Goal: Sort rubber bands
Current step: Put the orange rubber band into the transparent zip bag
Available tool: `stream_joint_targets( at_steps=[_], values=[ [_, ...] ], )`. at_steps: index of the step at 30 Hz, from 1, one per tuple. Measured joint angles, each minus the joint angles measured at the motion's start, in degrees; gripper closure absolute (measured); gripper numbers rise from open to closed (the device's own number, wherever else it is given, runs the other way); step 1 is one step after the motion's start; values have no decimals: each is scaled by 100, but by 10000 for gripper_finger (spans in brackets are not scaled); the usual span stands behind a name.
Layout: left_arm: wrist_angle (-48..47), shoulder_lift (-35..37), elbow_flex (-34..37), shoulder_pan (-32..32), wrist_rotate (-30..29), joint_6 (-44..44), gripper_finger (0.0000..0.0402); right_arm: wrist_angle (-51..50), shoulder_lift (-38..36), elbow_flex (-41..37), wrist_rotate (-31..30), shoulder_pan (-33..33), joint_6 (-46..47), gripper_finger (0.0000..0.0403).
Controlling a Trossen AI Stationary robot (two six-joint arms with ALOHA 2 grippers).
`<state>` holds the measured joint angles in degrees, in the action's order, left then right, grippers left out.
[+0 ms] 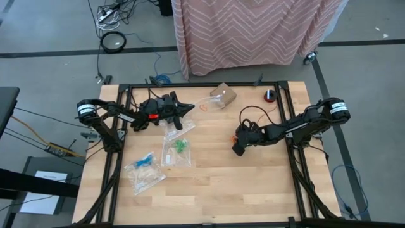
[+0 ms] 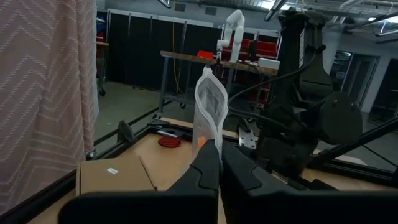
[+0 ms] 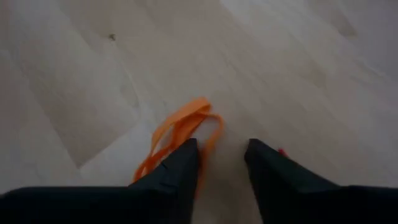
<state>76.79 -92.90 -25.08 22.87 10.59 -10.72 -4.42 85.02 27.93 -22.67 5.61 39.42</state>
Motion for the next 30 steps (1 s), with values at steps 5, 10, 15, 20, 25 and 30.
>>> stream_joint_targets(
  at_steps=[5, 10, 15, 20, 25, 30],
  values=[
    [-3, 0, 0, -2, 0, -2, 396, 52, -16, -14, -226, 42, -46, 389],
    [-6, 0, 0, -1, 0, -2, 396, 11, -442, -40, -383, 59, -210, 402],
    [-4, 0, 0, -2, -2, -2, 396, 117, -983, -40, -802, 67, -403, 403],
    [-3, 0, 0, -2, -2, -2, 396, 454, -1514, -36, -1172, 103, -842, 403],
    [-1, 0, 0, -2, -2, -2, 396, -73, -1692, -29, -359, 36, -910, 390],
    [-3, 0, 0, -1, -2, -3, 396, -453, -1364, -31, 532, 28, -653, 331]
  ],
)
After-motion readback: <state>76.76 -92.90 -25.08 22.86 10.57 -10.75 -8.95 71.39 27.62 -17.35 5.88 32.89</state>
